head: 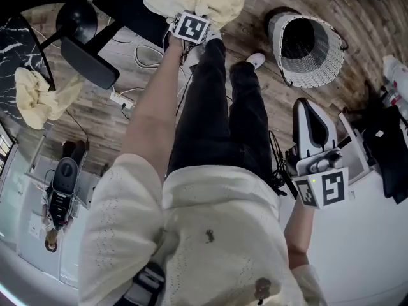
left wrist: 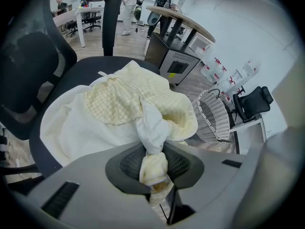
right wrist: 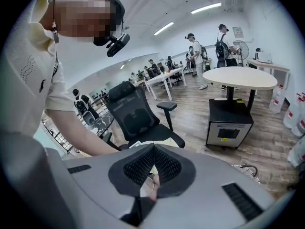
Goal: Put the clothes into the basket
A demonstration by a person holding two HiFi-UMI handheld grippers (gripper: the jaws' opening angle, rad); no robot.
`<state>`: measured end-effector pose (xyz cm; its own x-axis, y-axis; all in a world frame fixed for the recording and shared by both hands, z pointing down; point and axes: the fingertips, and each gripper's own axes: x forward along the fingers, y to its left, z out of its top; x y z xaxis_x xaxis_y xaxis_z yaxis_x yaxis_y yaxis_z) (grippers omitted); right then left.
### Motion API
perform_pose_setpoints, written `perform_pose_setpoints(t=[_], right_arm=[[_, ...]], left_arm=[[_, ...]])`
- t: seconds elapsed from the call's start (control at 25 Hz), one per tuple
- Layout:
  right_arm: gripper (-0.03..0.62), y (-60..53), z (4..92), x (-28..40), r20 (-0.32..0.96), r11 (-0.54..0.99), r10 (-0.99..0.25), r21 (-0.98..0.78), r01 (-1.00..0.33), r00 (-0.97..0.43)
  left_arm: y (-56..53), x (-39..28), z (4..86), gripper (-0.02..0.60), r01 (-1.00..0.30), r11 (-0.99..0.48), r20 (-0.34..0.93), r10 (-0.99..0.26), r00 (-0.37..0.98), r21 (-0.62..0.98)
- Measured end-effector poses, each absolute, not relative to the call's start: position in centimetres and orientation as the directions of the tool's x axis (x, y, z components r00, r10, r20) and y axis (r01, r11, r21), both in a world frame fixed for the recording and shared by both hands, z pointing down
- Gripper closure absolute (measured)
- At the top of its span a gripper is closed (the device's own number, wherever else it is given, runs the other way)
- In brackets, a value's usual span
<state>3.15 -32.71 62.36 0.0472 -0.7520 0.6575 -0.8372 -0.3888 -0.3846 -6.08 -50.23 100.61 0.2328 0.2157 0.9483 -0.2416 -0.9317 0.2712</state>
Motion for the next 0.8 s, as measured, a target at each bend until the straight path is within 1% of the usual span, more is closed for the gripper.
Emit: perform_pose_setpoints(t=[0.08,0.28,0.56,0.8], right_arm=[[0.586,-32.3,61.5,3.2,0.645,-0.384,-0.762,-0.38,-0.841,0.056],[0.586,-30.9,59.4,3.2,0.622,-0.37,-0.78,-0.366,-0.854,0.071],[0.586,-29.3,56.4,3.5,0.589,-0.369,-0.802,-0.355,-0.859,0.102],[0.586,-29.2,54.7,3.6,0.574,-0.368,-0.81,-0.344,-0.864,0.117]], left_arm=[[-49.9,-6.2,99.5,0.482,-0.238,-0.934,0.947,0.205,0.249,0.265],[-48.4,-7.5,96.9,0.482,-0.231,-0.942,0.953,0.187,0.237,0.242],[-45.4,-8.8,93.0,0.483,-0.21,-0.942,0.946,0.205,0.253,0.26],[-44.9,-9.9,90.7,0.483,-0.225,-0.937,0.946,0.209,0.248,0.266]])
